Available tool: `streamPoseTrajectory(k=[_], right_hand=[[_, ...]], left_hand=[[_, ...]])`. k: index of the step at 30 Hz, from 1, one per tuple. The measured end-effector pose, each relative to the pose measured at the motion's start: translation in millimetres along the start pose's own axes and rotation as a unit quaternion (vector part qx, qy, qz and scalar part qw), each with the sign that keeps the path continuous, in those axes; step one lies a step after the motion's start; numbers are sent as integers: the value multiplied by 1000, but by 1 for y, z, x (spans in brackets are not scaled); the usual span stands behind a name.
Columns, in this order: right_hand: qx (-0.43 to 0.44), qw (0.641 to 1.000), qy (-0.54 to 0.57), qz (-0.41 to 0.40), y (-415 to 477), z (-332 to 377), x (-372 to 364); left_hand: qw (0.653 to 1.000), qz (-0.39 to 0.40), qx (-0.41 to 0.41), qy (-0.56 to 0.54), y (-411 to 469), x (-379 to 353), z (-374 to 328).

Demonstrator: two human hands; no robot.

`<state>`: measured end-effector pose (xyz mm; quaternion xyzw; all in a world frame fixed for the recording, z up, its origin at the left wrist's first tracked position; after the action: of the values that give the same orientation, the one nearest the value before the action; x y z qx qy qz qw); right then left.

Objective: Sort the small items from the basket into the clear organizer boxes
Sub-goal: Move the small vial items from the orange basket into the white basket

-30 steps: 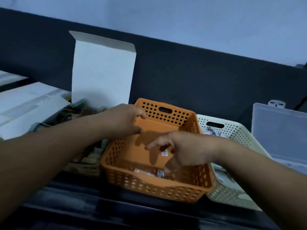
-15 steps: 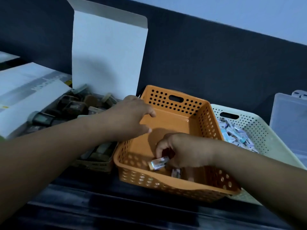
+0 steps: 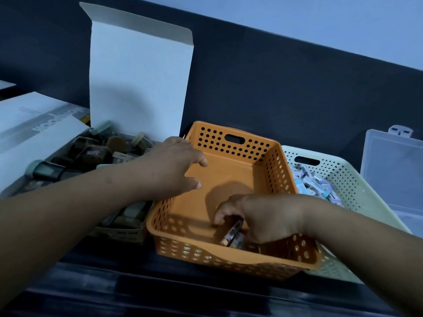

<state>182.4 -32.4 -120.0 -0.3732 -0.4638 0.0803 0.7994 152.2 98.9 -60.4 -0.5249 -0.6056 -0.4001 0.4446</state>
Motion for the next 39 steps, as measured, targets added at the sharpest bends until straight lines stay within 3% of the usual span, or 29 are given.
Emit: streamPoseTrajectory(k=[15, 18, 21, 24, 26, 31, 34, 39], right_hand=[[-1, 998, -18, -64, 6, -2, 8], [15, 989, 39, -141, -7, -8, 32], [35, 955, 126, -266, -44, -21, 71], [1, 905, 165, -393, -89, -55, 98], [-51, 883, 174, -434, -105, -87, 99], [-185, 846, 186, -464, -112, -148, 77], [-228, 848, 155, -452, -112, -143, 70], [-119, 870, 126, -462, -99, -80, 83]], left_hand=[[999, 1, 35, -27, -4, 1, 0], [999, -8, 30, -24, -4, 3, 0], [998, -16, 43, -39, -2, 6, 4], [996, -41, 75, -34, 3, 14, 8], [992, -64, 105, -38, 7, 21, 13], [985, -73, 154, -25, 12, 24, 22], [984, -69, 165, -21, 11, 23, 24], [984, -79, 153, -43, 13, 22, 25]])
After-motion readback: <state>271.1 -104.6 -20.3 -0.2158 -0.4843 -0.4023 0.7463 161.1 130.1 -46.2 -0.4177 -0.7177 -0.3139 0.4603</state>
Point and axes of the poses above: each hand's wrist, its own y-axis towards the middle knuckle, its own x-axis out of the back of the hand, z = x × y, the point moved 9 cm from there along y, towards the middle knuckle, and after that the axes turned 4 degrees about z, right-handed, at the moved point
